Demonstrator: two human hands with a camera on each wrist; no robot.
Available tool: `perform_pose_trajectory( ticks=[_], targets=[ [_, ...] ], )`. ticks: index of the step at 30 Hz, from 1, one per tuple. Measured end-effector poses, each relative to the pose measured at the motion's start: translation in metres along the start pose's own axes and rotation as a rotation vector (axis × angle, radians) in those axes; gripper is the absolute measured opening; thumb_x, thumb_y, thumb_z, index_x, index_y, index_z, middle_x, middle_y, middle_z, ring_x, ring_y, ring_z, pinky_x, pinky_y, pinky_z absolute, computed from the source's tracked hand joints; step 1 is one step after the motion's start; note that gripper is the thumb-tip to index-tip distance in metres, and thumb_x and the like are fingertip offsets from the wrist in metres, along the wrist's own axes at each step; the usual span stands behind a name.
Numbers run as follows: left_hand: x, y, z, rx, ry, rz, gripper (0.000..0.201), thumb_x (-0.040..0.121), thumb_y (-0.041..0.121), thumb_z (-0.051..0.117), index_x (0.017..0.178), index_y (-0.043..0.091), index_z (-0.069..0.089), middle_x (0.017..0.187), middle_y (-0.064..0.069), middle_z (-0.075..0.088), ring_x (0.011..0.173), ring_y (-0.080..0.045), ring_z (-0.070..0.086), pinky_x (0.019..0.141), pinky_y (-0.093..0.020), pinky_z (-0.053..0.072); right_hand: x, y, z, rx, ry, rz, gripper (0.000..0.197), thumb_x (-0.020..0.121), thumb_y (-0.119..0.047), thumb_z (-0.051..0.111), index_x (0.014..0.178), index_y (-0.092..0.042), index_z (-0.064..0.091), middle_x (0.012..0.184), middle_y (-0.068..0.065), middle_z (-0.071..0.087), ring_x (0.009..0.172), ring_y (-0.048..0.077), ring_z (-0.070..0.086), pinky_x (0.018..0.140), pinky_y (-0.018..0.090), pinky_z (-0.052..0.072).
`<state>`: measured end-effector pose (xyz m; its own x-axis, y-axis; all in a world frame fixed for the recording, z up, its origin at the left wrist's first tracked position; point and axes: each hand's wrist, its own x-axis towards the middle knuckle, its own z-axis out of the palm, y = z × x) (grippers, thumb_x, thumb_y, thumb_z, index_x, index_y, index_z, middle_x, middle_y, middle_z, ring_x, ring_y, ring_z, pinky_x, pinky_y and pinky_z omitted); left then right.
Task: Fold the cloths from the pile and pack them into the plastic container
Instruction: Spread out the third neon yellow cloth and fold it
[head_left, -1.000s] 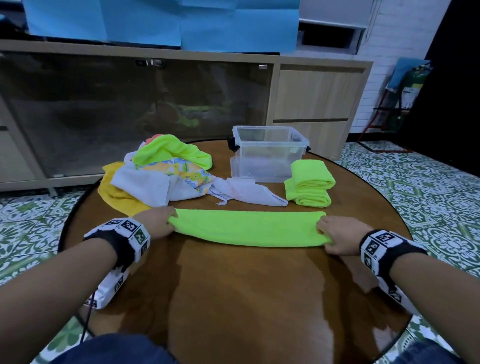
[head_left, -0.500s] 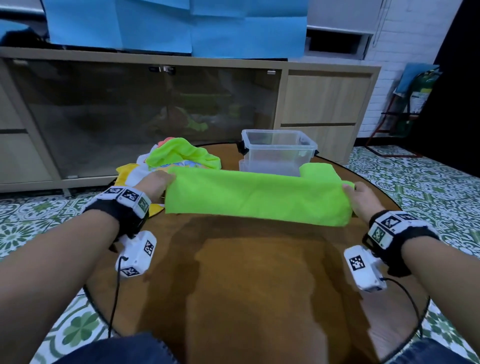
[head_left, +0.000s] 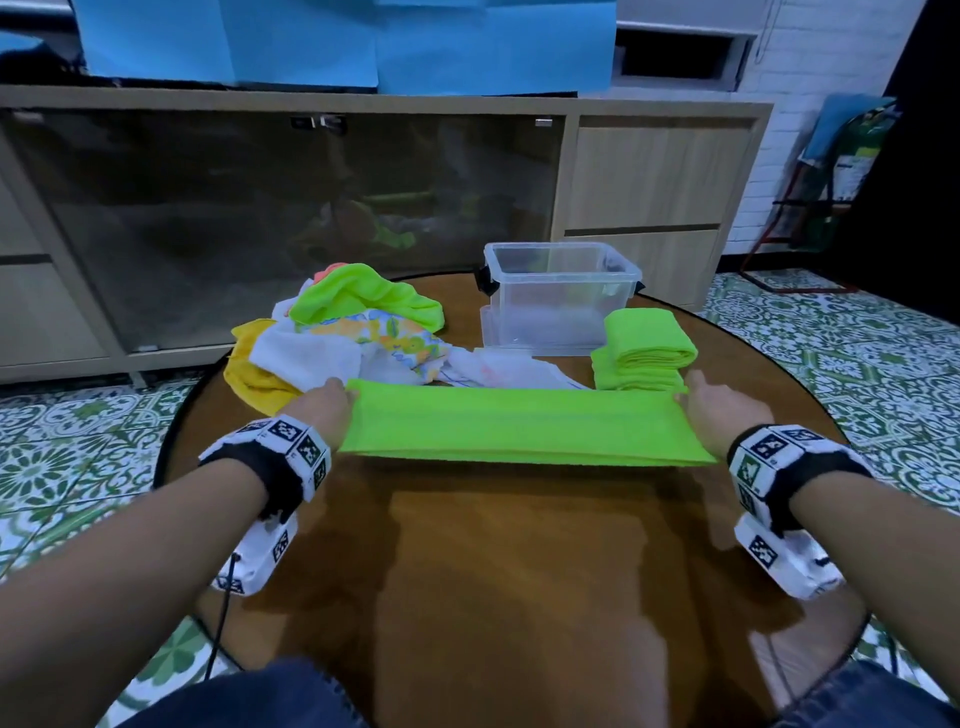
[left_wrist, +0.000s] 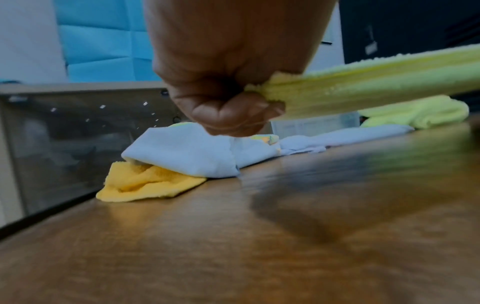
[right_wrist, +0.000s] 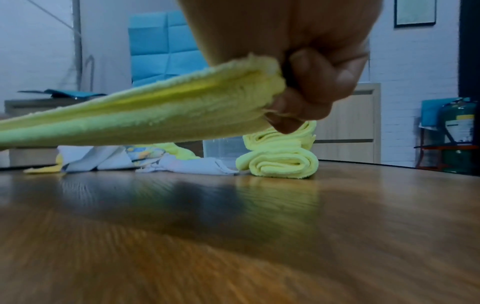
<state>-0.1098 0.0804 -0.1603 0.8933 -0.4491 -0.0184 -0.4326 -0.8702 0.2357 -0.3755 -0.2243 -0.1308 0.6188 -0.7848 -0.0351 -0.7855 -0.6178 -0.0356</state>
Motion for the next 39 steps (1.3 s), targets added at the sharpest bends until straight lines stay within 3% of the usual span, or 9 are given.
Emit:
perform_pose_trajectory(
  ticks=[5, 12, 17, 22, 29, 31, 34, 36, 39],
  targets=[
    [0.007, 0.003, 0.012, 0.216, -0.14, -0.056, 0.037, 0.104, 0.023, 0.025, 0.125, 0.0, 0.045, 0.121, -0.02, 0.057, 0.11, -0.033, 0.056, 0.085, -0.036, 0.043, 0.013, -0.007, 0.012, -0.129, -0.107, 0.01, 0.031, 0.102, -0.017, 0.026, 0.131, -0.008, 0.028, 0.086, 0.007, 0.055, 0.08, 0.025, 0.055, 0.071, 0.036, 0.047],
    [0.0, 0.007, 0.021, 0.45, -0.167, 0.04, 0.035, 0.102, 0.023, 0.034, 0.125, 0.006, 0.054, 0.127, -0.012, 0.057, 0.118, -0.027, 0.055, 0.074, -0.027, 0.032, 0.019, -0.013, 0.024, -0.263, -0.246, 0.022, 0.037, 0.103, -0.028, 0.022, 0.134, -0.01, 0.032, 0.117, 0.007, 0.058, 0.094, 0.025, 0.058, 0.073, 0.033, 0.041],
    [-0.007, 0.037, 0.0, 0.572, -0.141, -0.037, 0.03, 0.102, 0.027, 0.036, 0.1, 0.01, 0.061, 0.096, -0.001, 0.06, 0.085, -0.018, 0.059, 0.06, -0.027, 0.036, 0.012, -0.001, 0.013, -0.22, -0.111, 0.031, 0.049, 0.101, -0.043, 0.022, 0.134, -0.01, 0.036, 0.123, 0.01, 0.054, 0.103, 0.027, 0.058, 0.08, 0.038, 0.047],
    [-0.014, 0.096, 0.007, 0.401, -0.154, 0.28, 0.044, 0.1, 0.038, 0.029, 0.13, 0.01, 0.047, 0.134, -0.008, 0.049, 0.12, -0.026, 0.049, 0.098, -0.039, 0.041, 0.006, -0.001, 0.005, -0.154, -0.3, -0.315, 0.067, 0.098, -0.046, 0.036, 0.151, -0.014, 0.011, 0.158, 0.006, 0.012, 0.142, 0.024, 0.023, 0.112, 0.037, 0.027],
    [-0.072, 0.154, 0.067, 0.25, -0.441, 0.586, 0.063, 0.099, 0.052, 0.016, 0.151, 0.024, -0.006, 0.158, -0.002, -0.014, 0.146, -0.027, -0.01, 0.116, -0.048, 0.0, -0.006, -0.016, 0.042, -0.251, -0.495, -0.384, 0.082, 0.093, -0.061, 0.022, 0.148, -0.013, -0.015, 0.156, 0.008, -0.021, 0.145, 0.027, -0.01, 0.117, 0.043, 0.012],
    [-0.063, 0.144, 0.068, 0.251, -0.487, 0.525, 0.064, 0.098, 0.054, 0.015, 0.15, 0.024, -0.008, 0.157, -0.002, -0.017, 0.145, -0.025, -0.012, 0.117, -0.045, -0.003, -0.008, -0.015, 0.04, -0.225, -0.517, -0.384, 0.102, 0.075, -0.081, 0.009, 0.148, -0.014, -0.016, 0.155, 0.007, -0.022, 0.145, 0.027, -0.011, 0.117, 0.043, 0.01],
    [-0.047, 0.122, 0.057, 0.255, -0.516, 0.398, 0.065, 0.098, 0.055, 0.015, 0.15, 0.023, -0.007, 0.157, -0.001, -0.018, 0.145, -0.025, -0.011, 0.116, -0.047, -0.002, -0.003, -0.013, 0.039, -0.256, -0.533, -0.429, 0.154, 0.019, -0.1, -0.012, 0.148, -0.016, -0.017, 0.155, 0.004, -0.022, 0.145, 0.026, -0.012, 0.117, 0.043, 0.008],
    [-0.039, 0.101, 0.05, 0.261, -0.514, 0.348, 0.065, 0.098, 0.053, 0.014, 0.15, 0.023, -0.009, 0.156, -0.001, -0.02, 0.145, -0.025, -0.011, 0.116, -0.047, -0.001, -0.002, -0.012, 0.04, -0.271, -0.529, -0.426, 0.133, 0.044, -0.099, -0.004, 0.148, -0.017, -0.016, 0.155, 0.004, -0.022, 0.145, 0.026, -0.012, 0.118, 0.043, 0.006],
    [-0.028, 0.062, 0.045, 0.271, -0.481, 0.262, 0.064, 0.099, 0.052, 0.015, 0.15, 0.022, -0.011, 0.156, -0.002, -0.021, 0.145, -0.024, -0.012, 0.116, -0.047, 0.0, -0.002, -0.01, 0.042, -0.239, -0.518, -0.411, 0.081, 0.092, -0.063, 0.02, 0.148, -0.017, -0.016, 0.156, 0.004, -0.022, 0.145, 0.024, -0.013, 0.119, 0.042, 0.005]
  ],
)
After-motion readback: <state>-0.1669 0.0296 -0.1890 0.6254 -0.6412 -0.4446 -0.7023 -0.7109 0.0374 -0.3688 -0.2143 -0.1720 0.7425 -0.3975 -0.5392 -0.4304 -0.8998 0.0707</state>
